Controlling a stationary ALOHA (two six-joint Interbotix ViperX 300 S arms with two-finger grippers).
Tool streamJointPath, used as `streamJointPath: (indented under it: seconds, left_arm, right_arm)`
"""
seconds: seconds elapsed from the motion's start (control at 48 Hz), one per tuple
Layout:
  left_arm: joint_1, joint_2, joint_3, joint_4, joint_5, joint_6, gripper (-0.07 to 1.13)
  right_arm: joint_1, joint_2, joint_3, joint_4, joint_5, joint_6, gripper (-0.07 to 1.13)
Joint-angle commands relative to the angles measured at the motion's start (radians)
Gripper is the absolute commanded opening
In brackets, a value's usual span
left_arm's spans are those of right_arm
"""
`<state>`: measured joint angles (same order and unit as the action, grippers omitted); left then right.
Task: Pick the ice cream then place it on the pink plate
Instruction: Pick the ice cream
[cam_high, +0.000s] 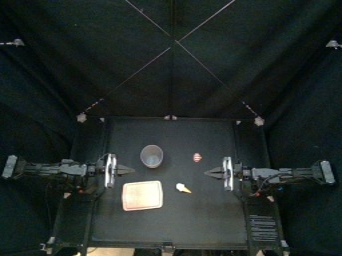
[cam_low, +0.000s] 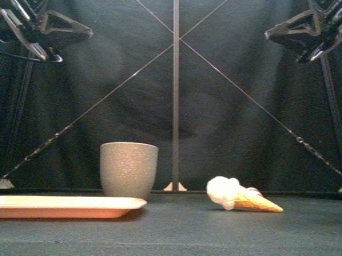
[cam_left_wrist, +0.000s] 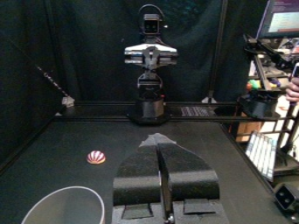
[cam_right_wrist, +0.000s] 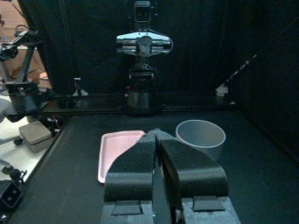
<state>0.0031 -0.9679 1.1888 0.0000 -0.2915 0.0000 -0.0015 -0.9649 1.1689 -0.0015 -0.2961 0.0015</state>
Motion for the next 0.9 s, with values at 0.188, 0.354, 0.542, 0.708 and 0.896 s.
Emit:
streamJointPath:
  seconds: [0.188, 0.354, 0.542, 0.708, 0.896]
  left_arm:
    - [0.025, 0.008, 0.003, 0.002, -0.038, 0.006, -0.04]
    - [0.025, 0.006, 0.005, 0.005, -0.040, 0.006, -0.03]
    - [0.025, 0.006, 0.006, 0.008, -0.040, 0.006, -0.03]
    - [0.025, 0.005, 0.008, 0.008, -0.040, 0.006, -0.03]
    - [0.026, 0.005, 0.009, 0.008, -0.040, 0.006, -0.03]
  right_arm:
    - [-0.015, 0.097, 0.023, 0.032, 0.009, 0.049, 0.03]
    - [0.049, 0.230, 0.002, 0.066, 0.044, 0.129, 0.10]
    - [0.074, 0.391, -0.048, 0.075, 0.069, 0.176, 0.37]
    - [0.072, 0.523, -0.081, 0.115, 0.069, 0.190, 0.68]
    - [0.063, 0.680, -0.135, 0.135, 0.074, 0.189, 0.88]
